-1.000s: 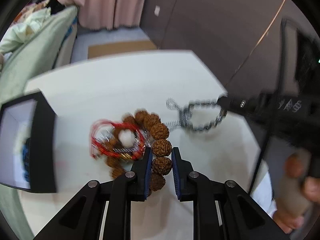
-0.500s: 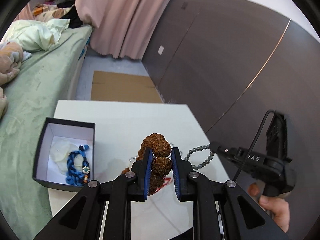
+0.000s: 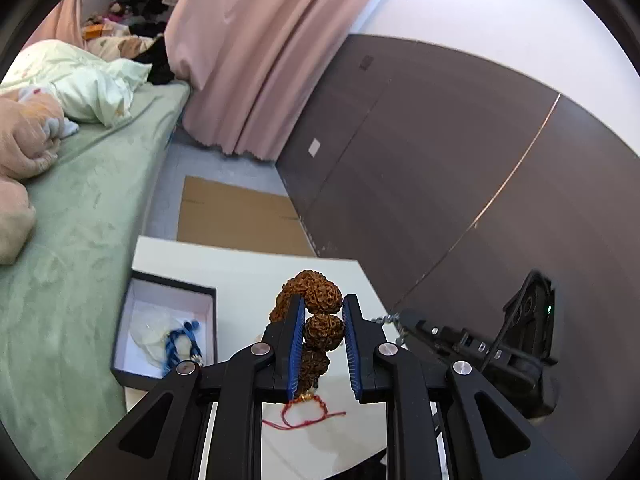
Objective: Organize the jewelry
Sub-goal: 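Carry both bead bracelets over the black box while both grippers release them inside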
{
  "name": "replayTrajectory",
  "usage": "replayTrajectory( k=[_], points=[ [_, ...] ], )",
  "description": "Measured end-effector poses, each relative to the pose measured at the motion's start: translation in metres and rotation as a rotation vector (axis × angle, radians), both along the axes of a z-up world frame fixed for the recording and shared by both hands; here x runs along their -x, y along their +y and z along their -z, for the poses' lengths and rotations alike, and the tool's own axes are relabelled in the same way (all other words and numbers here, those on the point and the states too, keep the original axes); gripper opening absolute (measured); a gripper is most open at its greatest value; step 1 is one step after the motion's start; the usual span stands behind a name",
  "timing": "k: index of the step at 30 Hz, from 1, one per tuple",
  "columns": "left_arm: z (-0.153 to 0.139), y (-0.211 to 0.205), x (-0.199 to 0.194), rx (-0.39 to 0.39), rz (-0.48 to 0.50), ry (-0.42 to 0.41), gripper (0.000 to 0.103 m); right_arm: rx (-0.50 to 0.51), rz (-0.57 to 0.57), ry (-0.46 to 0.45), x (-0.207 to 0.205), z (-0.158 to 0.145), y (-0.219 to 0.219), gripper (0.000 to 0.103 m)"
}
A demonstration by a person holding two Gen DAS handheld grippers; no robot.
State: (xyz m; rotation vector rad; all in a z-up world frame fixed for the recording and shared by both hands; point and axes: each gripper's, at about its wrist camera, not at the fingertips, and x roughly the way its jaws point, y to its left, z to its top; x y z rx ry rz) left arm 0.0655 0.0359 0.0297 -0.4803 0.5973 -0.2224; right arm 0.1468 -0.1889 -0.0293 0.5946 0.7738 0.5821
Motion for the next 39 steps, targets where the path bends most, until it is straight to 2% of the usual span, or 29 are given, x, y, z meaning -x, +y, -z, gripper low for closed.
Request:
replayTrajectory(
  k=[10,17,25,28,33,39],
  points=[
    [-0.033,0.023,0.012,0.030,-0.040,-0.083,0.020,-0.065,-0.043,-0.072,0.006,-0.014,0.019,0.010],
    [-0.056,0.030,0.020,0.051,-0.042,-0.149,0.020,-0.096,-0.054,-0.084,0.006,-0.017,0.024,0.010],
    [-0.076,0.039,0.022,0.099,-0.040,-0.202,0.020,-0.119,-0.061,-0.085,0.002,-0.018,0.029,0.010],
    [-0.080,0.043,0.024,0.157,-0.001,-0.239,0.020,-0.129,-0.069,-0.087,0.000,-0.017,0.031,0.010],
    [-0.083,0.047,0.020,0.089,-0.067,-0.221,0.020,-0.139,-0.087,-0.093,-0.003,-0.017,0.038,0.010],
    [-0.066,0.063,0.004,0.096,-0.120,-0.152,0.020,-0.147,-0.105,-0.090,-0.011,-0.014,0.049,0.010]
  ],
)
